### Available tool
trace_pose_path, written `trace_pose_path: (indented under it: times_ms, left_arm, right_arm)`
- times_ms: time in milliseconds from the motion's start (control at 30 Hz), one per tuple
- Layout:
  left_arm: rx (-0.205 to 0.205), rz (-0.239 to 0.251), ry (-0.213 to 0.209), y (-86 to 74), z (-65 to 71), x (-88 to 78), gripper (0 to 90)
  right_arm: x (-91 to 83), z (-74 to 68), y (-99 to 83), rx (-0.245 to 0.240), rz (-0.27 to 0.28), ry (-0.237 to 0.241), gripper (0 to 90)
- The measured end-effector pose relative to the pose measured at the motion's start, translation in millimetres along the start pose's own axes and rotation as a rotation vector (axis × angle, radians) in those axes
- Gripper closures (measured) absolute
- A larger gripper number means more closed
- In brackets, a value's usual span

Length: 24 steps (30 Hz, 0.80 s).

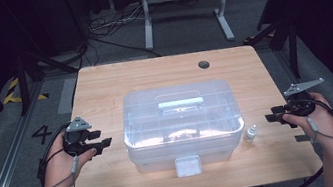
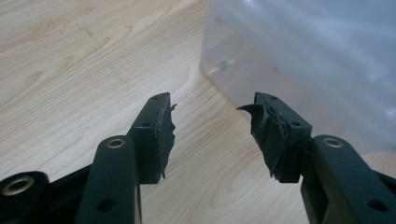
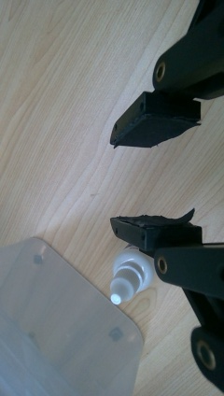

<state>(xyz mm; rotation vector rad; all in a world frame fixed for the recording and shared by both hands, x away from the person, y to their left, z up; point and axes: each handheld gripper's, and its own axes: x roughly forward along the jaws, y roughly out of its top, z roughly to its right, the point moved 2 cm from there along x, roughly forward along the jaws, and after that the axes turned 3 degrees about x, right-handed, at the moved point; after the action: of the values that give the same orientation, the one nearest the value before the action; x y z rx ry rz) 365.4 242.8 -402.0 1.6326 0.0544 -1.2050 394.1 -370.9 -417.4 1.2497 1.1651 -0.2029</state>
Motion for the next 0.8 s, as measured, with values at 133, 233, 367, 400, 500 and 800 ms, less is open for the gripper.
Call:
trace_pose_path:
  times_ms: [133,233,367,400,500,800]
  left_arm:
    - [-0.030,0.022,-0.009,5.3,2.6,-4.8,48.3]
    - [-0.032,0.047,-0.014,9.7,4.6,-10.3,45.9]
    - [0.008,0.060,-0.017,14.1,8.6,-12.8,45.8]
    - [0.005,0.065,-0.021,14.7,10.3,-13.6,45.8]
    - [0.002,0.077,-0.044,16.5,13.7,-17.0,47.2]
    - [0.070,0.101,-0.102,36.1,21.0,-31.1,48.3]
  right_arm:
    - [-1.6,-0.1,0.0,0.006,0.007,-0.005,55.2]
    - [-2.9,-0.4,-0.6,0.003,0.009,-0.009,55.4]
    - [-4.2,-1.2,-0.8,-0.001,0.011,-0.006,57.6]
    - [-4.9,-1.1,-0.7,-0.006,0.010,-0.008,58.5]
    - [-6.5,-3.1,0.3,0.000,0.015,0.002,60.1]
    - [-6.0,-7.0,0.5,-0.006,0.018,0.017,60.3]
